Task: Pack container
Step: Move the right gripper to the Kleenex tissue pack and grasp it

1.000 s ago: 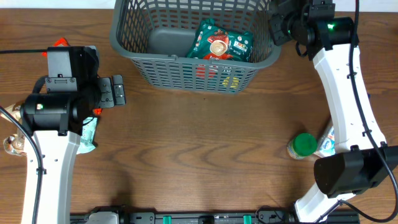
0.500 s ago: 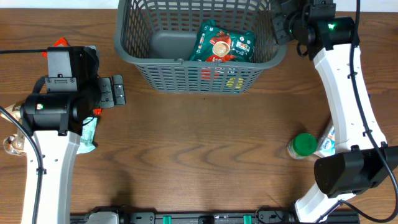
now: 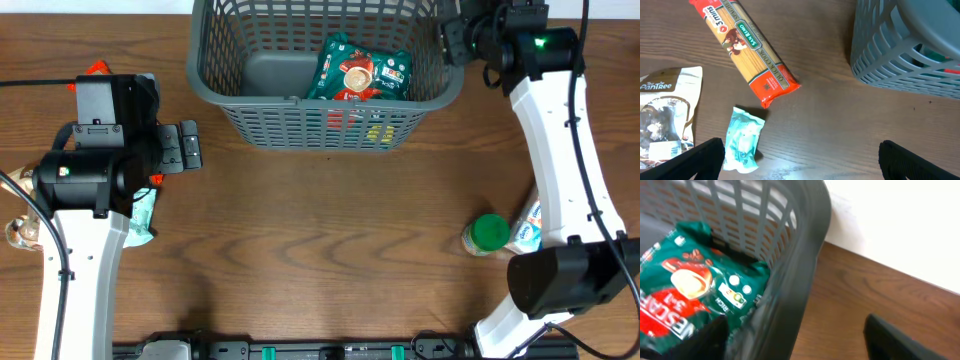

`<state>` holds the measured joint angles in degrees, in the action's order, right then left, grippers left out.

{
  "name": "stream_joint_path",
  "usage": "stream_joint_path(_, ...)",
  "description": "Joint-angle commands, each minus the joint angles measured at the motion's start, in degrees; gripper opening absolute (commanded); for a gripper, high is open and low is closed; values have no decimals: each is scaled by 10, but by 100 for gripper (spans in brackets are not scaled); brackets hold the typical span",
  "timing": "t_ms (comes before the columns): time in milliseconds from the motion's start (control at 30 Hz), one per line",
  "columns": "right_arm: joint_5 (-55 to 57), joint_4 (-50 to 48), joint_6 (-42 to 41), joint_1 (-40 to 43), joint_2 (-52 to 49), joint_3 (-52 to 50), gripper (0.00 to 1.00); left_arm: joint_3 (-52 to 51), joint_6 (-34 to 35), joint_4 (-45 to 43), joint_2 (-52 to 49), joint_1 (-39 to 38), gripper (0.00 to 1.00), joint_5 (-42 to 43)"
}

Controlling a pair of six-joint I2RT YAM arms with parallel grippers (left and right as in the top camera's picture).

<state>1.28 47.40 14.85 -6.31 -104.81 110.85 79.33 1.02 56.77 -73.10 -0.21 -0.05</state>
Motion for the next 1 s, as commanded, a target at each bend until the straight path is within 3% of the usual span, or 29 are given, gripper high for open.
stream_joint_path(0, -26, -3, -7, -7, 43, 9, 99, 7, -10, 2, -3, 3, 98, -6)
stream_joint_path(200, 23, 17, -121, 23, 106, 9, 99, 7, -10, 2, -3, 3, 99, -7)
stream_joint_path(300, 62, 65, -243, 82, 151, 9, 99, 7, -10, 2, -3, 3, 98, -6)
stream_joint_path(467, 58, 179, -347, 219, 217, 9, 99, 7, -10, 2, -3, 3, 99, -6)
stream_joint_path(767, 62, 401, -357, 399, 238, -1, 99, 7, -10, 2, -3, 3, 98, -6)
stream_joint_path(967, 49, 412, -313, 469, 238, -94, 99, 7, -10, 2, -3, 3, 99, -6)
